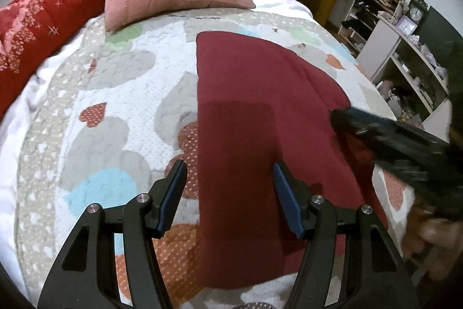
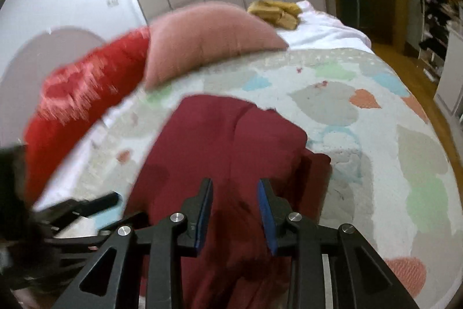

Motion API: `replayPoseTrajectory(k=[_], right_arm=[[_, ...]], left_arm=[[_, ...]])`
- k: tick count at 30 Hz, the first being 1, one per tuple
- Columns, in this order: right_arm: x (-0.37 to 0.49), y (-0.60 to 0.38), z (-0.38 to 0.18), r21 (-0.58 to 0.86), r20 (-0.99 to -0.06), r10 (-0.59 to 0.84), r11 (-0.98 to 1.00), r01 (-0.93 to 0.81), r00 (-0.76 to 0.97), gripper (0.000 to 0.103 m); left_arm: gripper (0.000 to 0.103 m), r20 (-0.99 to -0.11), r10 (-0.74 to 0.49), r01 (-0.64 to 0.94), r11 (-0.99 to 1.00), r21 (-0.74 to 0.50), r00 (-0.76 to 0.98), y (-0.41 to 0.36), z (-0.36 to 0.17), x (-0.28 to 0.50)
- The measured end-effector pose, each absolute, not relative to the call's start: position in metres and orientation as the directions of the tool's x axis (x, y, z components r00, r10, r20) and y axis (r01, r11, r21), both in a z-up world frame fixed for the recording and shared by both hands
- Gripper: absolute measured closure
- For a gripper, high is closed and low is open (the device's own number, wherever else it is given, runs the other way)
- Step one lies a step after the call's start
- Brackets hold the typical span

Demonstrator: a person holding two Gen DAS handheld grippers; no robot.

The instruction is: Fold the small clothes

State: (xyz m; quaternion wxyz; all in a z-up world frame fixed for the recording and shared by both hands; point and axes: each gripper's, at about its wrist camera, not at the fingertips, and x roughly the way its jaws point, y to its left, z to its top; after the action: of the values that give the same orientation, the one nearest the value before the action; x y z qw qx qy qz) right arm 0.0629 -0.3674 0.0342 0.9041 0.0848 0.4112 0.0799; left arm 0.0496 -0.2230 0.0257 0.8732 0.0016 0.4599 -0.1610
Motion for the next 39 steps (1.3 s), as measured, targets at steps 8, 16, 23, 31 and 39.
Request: replayPoseTrajectory(k=[8, 16, 23, 31, 39], right_arm=[[0.072, -0.378, 0.013, 0.211, -0.757, 0.188, 0.977, -0.038, 0.626, 0.073], [0.019, -0.362, 0.042, 0.177, -0.731, 0.201, 0.979, -0.103, 0.652, 0.071], [0.01, -0.363, 0.002, 0.129, -0.785, 0.146, 0.989, -0.071, 0.603, 0.069], [0.002, -0.372, 0.008, 0.196, -0.771, 0.185, 0.979, -0.049, 0.61, 0.067], [0.009, -0.402, 0.024, 0.342, -0.707, 0.227, 0.939, 0.042, 0.67, 0.05]], left_arm=[[0.038, -0.801, -0.27, 0.288, 0.949, -0.128, 0.535, -0.231, 0.021, 0.048], [0.038, -0.803, -0.26, 0.272, 0.954, -0.127, 0.537, -0.23, 0.02, 0.045], [0.034, -0.812, -0.251, 0.27, 0.955, -0.12, 0.526, -0.232, 0.016, 0.044], [0.033, -0.815, -0.251, 0.276, 0.954, -0.117, 0.522, -0.23, 0.018, 0.04], [0.033, -0.8, -0.364, 0.251, 0.929, -0.273, 0.477, -0.203, 0.021, 0.048]])
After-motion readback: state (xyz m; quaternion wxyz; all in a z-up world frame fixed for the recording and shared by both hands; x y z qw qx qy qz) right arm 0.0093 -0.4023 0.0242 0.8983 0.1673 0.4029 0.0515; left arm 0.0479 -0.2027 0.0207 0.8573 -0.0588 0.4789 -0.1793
